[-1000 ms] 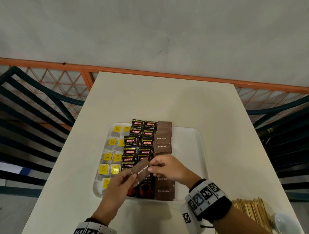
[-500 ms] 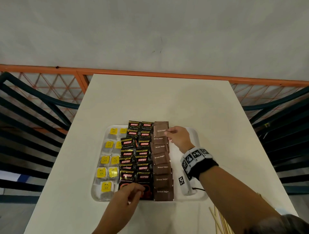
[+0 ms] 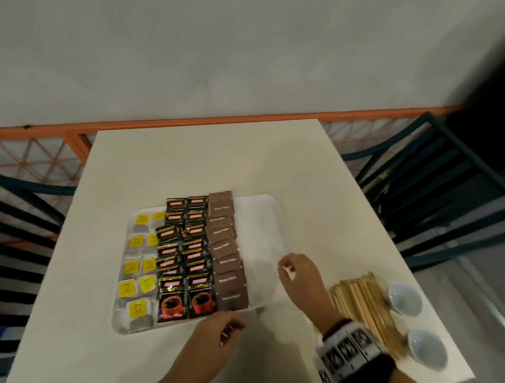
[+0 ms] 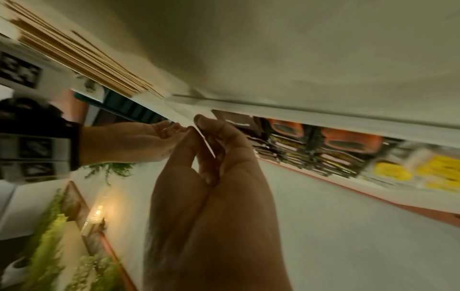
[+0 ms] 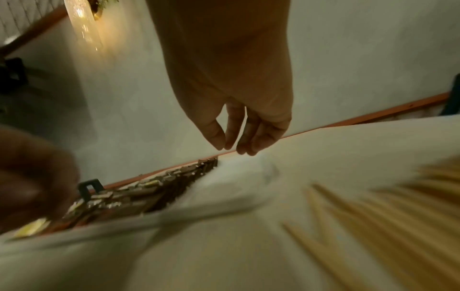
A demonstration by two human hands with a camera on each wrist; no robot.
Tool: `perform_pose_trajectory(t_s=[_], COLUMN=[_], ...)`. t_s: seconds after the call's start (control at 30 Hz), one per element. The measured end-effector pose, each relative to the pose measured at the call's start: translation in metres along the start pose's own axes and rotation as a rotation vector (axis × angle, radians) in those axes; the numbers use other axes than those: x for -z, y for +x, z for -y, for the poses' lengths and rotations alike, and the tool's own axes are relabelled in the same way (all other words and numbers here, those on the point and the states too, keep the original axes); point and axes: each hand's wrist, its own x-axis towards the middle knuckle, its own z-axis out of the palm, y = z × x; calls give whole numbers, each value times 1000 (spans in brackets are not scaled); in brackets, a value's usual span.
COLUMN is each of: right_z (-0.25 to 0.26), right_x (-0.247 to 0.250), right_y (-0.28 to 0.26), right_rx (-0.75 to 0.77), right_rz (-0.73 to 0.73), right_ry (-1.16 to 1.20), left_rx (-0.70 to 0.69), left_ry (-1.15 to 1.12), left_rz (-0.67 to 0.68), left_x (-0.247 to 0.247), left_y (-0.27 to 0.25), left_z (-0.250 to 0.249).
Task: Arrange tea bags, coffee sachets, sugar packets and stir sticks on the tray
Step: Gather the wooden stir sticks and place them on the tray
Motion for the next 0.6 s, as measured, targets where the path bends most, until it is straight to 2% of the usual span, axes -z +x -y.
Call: perform_pose_trajectory(t_s=[0.13,0.3,0.47,0.6], right_z=[-54,-88,-104,-107], right_x=[23,39,37,37], right_y=[-55,-89,-101,-101], right_rx=[-40,-188,-242,-341], right_rz=[-184,-252,-195,-105], right_ry=[-213,-356,-407,-392], left_rx=[-24,-22,-4,19], left_ry=[-17,50,69,80], left_rz=[71,215,362,335], left_x=[-26,-64,-89,-97], left_y=[12,30,38,42], left_z=[-12,-32,-46,-56])
